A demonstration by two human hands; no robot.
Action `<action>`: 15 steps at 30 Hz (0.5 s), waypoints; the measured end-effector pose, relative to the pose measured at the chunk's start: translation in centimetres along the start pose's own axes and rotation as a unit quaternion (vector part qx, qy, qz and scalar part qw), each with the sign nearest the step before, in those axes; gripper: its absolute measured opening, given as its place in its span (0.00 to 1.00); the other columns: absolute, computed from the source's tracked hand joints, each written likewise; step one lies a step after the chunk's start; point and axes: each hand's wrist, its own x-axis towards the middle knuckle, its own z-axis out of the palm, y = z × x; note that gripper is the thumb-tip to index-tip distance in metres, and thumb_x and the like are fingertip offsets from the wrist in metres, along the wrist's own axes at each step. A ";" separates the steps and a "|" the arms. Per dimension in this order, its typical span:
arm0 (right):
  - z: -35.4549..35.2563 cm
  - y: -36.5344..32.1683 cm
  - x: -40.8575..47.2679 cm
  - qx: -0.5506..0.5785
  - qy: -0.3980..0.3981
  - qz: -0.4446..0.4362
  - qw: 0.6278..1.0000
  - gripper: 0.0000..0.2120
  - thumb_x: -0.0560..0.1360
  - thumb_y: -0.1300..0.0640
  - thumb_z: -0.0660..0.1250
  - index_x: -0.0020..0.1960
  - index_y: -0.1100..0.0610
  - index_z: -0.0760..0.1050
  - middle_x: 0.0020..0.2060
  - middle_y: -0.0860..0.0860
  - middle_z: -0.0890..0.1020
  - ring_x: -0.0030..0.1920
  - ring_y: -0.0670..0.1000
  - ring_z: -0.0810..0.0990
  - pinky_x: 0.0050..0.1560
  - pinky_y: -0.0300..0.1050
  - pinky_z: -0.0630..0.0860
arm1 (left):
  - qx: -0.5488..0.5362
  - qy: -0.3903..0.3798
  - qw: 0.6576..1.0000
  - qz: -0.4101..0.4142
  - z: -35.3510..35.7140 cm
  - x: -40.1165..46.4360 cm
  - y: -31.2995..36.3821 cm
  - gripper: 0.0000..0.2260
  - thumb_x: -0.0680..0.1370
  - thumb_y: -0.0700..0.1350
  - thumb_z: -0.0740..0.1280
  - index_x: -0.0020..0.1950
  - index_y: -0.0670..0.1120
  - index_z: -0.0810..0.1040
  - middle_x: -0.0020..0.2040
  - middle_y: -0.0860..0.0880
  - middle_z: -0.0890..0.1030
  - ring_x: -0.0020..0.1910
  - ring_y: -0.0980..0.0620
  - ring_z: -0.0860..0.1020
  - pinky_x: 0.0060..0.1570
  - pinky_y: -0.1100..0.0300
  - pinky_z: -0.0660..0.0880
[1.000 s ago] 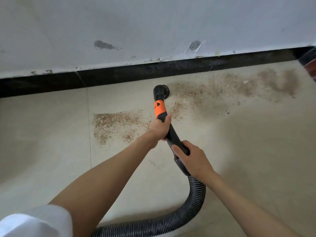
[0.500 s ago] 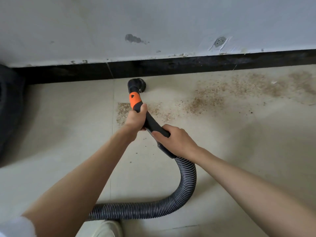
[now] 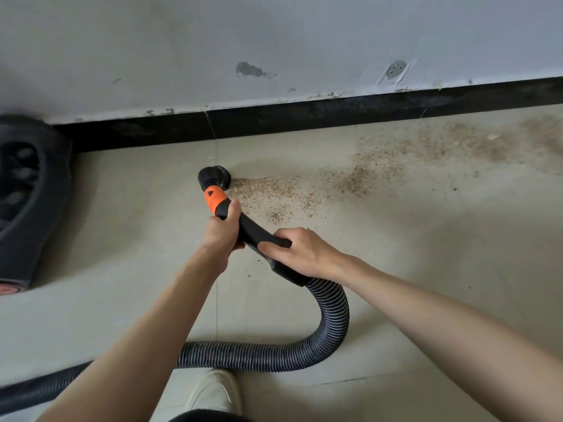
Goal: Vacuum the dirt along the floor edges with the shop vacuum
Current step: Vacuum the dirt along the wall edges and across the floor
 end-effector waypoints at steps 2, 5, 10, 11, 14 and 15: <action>0.1 0.3 -0.8 0.000 0.005 0.004 1.000 0.16 0.75 0.41 0.64 0.38 0.51 0.76 0.34 0.47 0.83 0.35 0.46 0.80 0.37 0.39 0.74 | 0.004 -0.005 1.000 -0.002 0.2 -0.3 -0.4 0.19 0.79 0.55 0.60 0.56 0.39 0.69 0.41 0.45 0.74 0.39 0.49 0.75 0.38 0.58 0.76; 0.3 1.3 -2.4 0.013 0.012 0.013 1.000 0.16 0.75 0.42 0.64 0.38 0.53 0.76 0.35 0.48 0.83 0.34 0.47 0.80 0.38 0.41 0.75 | 0.016 -0.025 1.000 0.003 0.9 -1.0 -1.5 0.21 0.79 0.56 0.61 0.58 0.38 0.70 0.43 0.45 0.75 0.41 0.48 0.76 0.39 0.56 0.77; -0.1 1.9 -3.1 0.019 0.041 0.028 0.999 0.16 0.75 0.41 0.64 0.37 0.51 0.74 0.32 0.46 0.80 0.33 0.46 0.79 0.37 0.41 0.73 | 0.039 -0.052 0.998 0.013 2.5 -1.2 -0.9 0.20 0.79 0.55 0.60 0.57 0.39 0.70 0.46 0.44 0.75 0.46 0.45 0.77 0.52 0.50 0.78; -0.3 1.6 -2.8 0.015 0.045 0.029 0.998 0.16 0.76 0.40 0.64 0.37 0.51 0.73 0.31 0.45 0.79 0.34 0.46 0.79 0.37 0.41 0.72 | 0.034 -0.054 0.998 0.011 2.6 -1.0 -0.4 0.19 0.79 0.55 0.60 0.57 0.39 0.70 0.45 0.44 0.76 0.47 0.45 0.77 0.52 0.50 0.78; -0.4 0.6 -2.0 0.000 0.040 0.026 0.999 0.16 0.76 0.40 0.63 0.39 0.52 0.75 0.31 0.44 0.79 0.35 0.46 0.79 0.38 0.41 0.73 | 0.021 -0.038 0.999 0.006 2.2 -0.4 0.2 0.19 0.79 0.55 0.59 0.57 0.38 0.70 0.42 0.46 0.75 0.46 0.45 0.76 0.50 0.51 0.78; -0.2 0.4 -2.1 -0.005 0.037 0.026 0.999 0.17 0.75 0.40 0.63 0.40 0.53 0.76 0.32 0.44 0.80 0.36 0.46 0.80 0.40 0.43 0.75 | 0.018 -0.032 0.999 0.004 1.9 -0.5 -0.1 0.19 0.79 0.54 0.59 0.56 0.38 0.70 0.42 0.46 0.74 0.45 0.46 0.76 0.50 0.51 0.78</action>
